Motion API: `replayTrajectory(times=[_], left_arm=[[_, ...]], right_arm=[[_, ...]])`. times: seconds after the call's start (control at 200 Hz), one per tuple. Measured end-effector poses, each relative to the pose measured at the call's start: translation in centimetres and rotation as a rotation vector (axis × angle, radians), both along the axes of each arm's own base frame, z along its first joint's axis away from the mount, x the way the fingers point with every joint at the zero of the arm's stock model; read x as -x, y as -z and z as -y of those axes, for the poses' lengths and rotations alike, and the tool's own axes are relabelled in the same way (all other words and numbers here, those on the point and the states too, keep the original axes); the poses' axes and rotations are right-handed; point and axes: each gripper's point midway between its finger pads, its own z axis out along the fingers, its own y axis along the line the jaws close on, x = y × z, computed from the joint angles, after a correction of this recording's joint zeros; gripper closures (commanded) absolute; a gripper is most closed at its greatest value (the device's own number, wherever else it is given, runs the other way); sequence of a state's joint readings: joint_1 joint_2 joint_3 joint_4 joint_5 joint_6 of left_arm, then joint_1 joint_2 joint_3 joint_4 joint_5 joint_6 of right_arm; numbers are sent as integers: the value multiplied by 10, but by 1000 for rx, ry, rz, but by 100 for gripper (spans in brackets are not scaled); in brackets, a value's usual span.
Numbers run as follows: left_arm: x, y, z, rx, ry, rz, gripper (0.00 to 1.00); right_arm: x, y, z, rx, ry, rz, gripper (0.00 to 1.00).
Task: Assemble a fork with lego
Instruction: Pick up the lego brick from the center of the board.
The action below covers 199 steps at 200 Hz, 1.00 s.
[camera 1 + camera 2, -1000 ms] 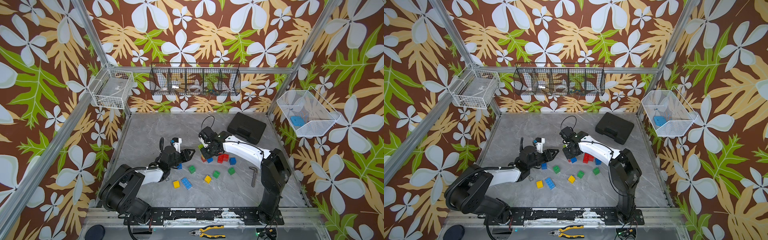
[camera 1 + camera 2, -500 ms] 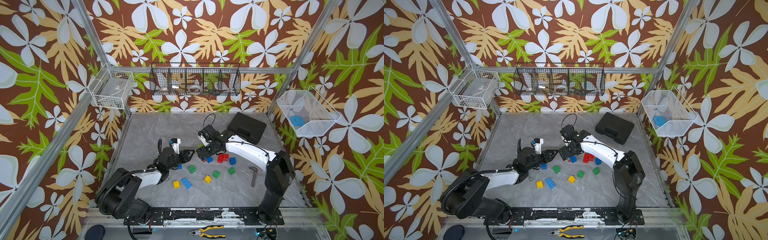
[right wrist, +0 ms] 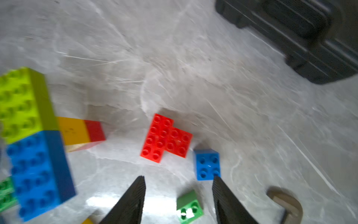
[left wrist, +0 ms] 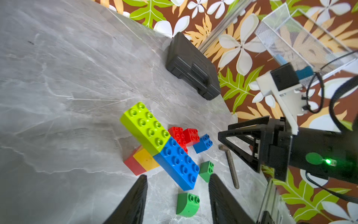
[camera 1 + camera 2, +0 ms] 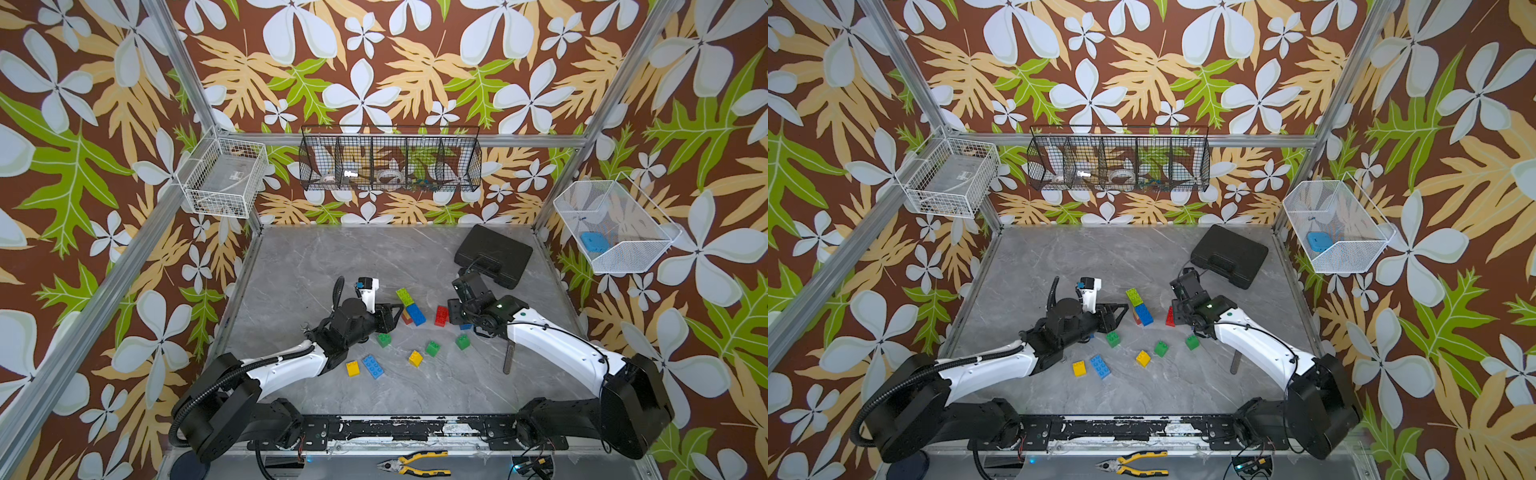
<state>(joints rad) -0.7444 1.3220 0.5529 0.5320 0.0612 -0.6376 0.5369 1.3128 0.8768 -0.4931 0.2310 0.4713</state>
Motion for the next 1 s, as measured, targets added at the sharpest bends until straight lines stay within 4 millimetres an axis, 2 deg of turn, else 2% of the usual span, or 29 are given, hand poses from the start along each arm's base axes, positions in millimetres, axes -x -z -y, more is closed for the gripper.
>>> replayTrajectory(times=[0.14, 0.25, 0.35, 0.465, 0.601, 0.851, 0.996], left_arm=[[10, -4, 37, -69, 70, 42, 46], [15, -6, 65, -96, 124, 63, 47], [15, -1, 77, -119, 144, 63, 47], [15, 1, 80, -127, 148, 62, 48], [14, 2, 80, -129, 142, 63, 48], [13, 4, 81, -135, 141, 59, 49], [12, 8, 83, -143, 142, 52, 49]], right_arm=[[16, 25, 22, 21, 24, -62, 42], [18, 35, 24, 25, 1, -97, 39], [17, 45, 22, 36, -26, -132, 39], [13, 53, 19, 34, -46, -153, 41], [4, 61, 26, 41, -31, -164, 45], [-5, 70, 20, 37, -60, -181, 54], [-7, 75, 19, 50, -68, -191, 55]])
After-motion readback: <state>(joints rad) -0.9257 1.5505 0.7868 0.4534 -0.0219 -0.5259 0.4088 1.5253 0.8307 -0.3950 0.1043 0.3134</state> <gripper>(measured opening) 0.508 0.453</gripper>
